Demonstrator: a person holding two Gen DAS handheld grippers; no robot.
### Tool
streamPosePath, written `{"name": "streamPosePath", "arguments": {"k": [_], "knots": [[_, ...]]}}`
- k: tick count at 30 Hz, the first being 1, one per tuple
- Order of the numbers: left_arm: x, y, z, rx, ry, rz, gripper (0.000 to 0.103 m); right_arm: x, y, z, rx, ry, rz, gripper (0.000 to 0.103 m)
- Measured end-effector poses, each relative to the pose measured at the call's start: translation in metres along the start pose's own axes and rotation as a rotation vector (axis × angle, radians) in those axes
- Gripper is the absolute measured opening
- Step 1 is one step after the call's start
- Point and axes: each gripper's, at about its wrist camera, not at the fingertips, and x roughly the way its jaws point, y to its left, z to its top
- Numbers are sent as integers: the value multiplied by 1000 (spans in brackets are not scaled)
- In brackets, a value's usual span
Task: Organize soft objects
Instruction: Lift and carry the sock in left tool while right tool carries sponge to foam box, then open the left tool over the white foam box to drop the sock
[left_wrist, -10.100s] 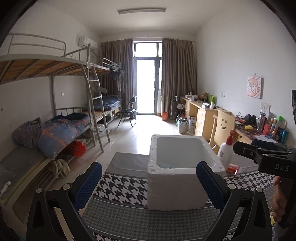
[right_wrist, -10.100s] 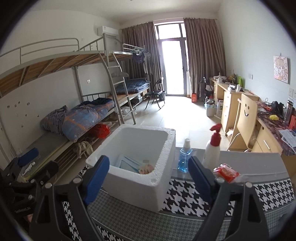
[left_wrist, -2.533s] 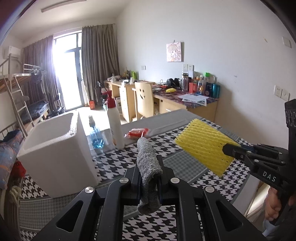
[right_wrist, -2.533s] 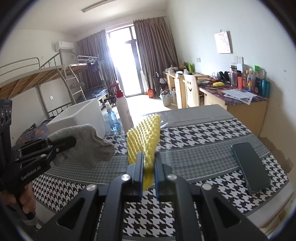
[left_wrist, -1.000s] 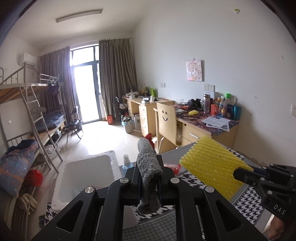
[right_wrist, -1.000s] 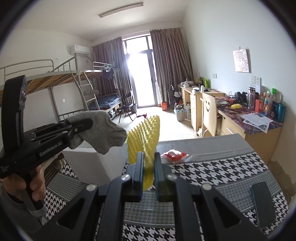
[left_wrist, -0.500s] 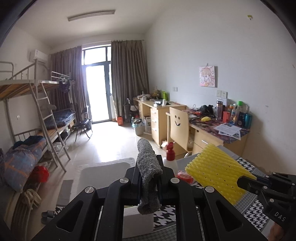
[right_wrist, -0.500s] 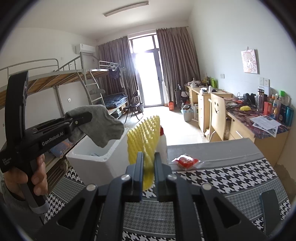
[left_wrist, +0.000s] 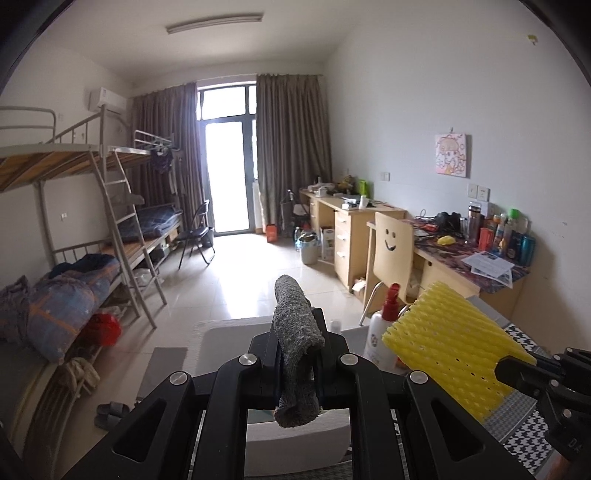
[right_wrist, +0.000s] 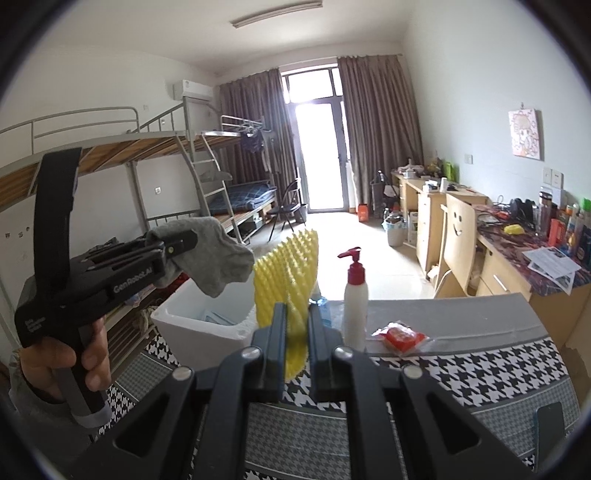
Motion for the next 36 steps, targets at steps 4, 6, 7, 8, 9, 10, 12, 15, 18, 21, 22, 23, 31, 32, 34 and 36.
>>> {"name": "streamPosePath", "arguments": {"k": [4, 6, 7, 8, 9, 10, 12, 15, 18, 21, 22, 23, 31, 32, 34, 36], "knots": [[6, 10, -1, -24, 15, 21, 14, 6, 4, 2, -14, 9, 10, 13], [11, 14, -2, -36, 29, 27, 14, 8, 6, 3, -18, 12, 12, 13], [13, 16, -2, -39, 35, 29, 14, 8, 6, 3, -21, 13, 13, 13], [16, 17, -3, -42, 41, 30, 14, 9, 7, 2, -23, 15, 14, 13], [19, 19, -4, -49, 52, 31, 13, 9, 7, 2, -25, 16, 14, 13], [21, 20, -4, -52, 62, 29, 14, 10, 8, 2, -26, 16, 14, 13], [25, 23, -6, -59, 84, 23, 14, 12, 10, 3, -30, 20, 13, 13], [32, 25, -8, -61, 104, 20, 14, 14, 11, 2, -34, 25, 14, 13], [41, 28, -11, -68, 132, 15, 14, 15, 14, 2, -37, 29, 15, 13], [47, 33, -16, -79, 159, 21, 14, 16, 15, 2, -32, 33, 18, 13], [49, 35, -17, -79, 163, 21, 14, 17, 15, 3, -32, 33, 17, 13], [50, 36, -19, -78, 167, 22, 14, 17, 14, 3, -33, 33, 17, 13], [54, 45, -22, -86, 176, 31, 32, 24, 17, 6, -40, 37, 20, 13], [54, 47, -22, -88, 175, 39, 52, 25, 17, 6, -40, 38, 18, 13], [53, 49, -23, -99, 163, 51, 77, 27, 18, 7, -43, 41, 16, 13], [52, 51, -24, -105, 159, 46, 80, 29, 18, 8, -46, 43, 16, 13]]}}
